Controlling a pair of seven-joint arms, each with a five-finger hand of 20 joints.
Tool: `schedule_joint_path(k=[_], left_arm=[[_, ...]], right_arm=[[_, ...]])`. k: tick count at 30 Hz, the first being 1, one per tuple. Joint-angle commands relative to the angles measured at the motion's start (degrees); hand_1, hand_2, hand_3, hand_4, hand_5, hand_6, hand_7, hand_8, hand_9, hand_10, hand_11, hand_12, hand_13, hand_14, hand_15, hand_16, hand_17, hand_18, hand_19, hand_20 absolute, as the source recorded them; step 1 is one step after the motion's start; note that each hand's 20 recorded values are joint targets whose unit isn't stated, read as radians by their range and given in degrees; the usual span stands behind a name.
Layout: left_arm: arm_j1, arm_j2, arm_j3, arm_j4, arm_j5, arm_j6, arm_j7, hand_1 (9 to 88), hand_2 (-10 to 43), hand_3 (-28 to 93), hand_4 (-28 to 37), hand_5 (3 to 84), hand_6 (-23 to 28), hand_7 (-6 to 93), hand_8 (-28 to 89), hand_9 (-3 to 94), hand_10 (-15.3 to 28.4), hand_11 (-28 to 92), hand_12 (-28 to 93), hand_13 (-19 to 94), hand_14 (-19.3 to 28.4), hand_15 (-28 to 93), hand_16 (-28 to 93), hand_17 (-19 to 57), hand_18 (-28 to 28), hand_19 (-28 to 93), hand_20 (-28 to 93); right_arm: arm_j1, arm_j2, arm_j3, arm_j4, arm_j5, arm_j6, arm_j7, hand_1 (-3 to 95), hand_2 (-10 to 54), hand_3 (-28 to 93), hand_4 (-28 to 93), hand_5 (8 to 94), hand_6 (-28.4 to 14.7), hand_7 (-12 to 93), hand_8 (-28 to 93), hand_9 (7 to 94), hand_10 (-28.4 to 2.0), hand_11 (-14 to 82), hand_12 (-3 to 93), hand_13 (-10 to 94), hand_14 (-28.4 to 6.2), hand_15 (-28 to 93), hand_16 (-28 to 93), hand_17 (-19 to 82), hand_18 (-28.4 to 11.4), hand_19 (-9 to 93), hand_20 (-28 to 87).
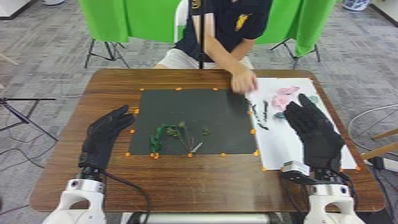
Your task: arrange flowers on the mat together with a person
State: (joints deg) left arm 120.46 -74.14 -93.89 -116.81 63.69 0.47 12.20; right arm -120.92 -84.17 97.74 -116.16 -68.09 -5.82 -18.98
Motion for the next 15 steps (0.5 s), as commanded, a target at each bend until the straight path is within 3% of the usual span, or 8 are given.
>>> schedule_joint_path(k=[1, 15], left_arm=[[0.78, -0.34, -0.20, 0.28, -0.17, -0.49, -0.32, 24.6, -2.1, 64, -20.6, 46.4, 5.2, 10.4, -6, 46.3, 13.8, 16, 13, 37, 17.1, 11, 3, 4.3, 12.7, 9, 17], [1.52, -0.87, -0.62, -0.03, -0.37, -0.84, -0.61, 24.4, -2.4, 64, -20.6, 46.2, 5.1, 10.5, -6, 46.0, 13.6, 16, 13, 37, 16.9, 10, 3, 4.1, 13.0, 9, 17]], right_arm=[[-1.37, -0.57, 0.30, -0.56, -0.73, -0.78, -0.13, 8.9, -5.9, 81, -20, 43.3, -1.5, 10, -9, 42.8, -14.7, 4.7, 10.1, 32, -11.2, 11, 9, 18, -11.6, 2, 24], [-1.51, -0.91, -0.14, -0.36, -1.40, -1.02, 0.98, 10.7, -6.1, 80, -20, 46.1, -1.7, 11, -9, 44.4, -15.0, 5.0, 10.3, 33, -11.3, 11, 9, 18, -11.4, 2, 24]])
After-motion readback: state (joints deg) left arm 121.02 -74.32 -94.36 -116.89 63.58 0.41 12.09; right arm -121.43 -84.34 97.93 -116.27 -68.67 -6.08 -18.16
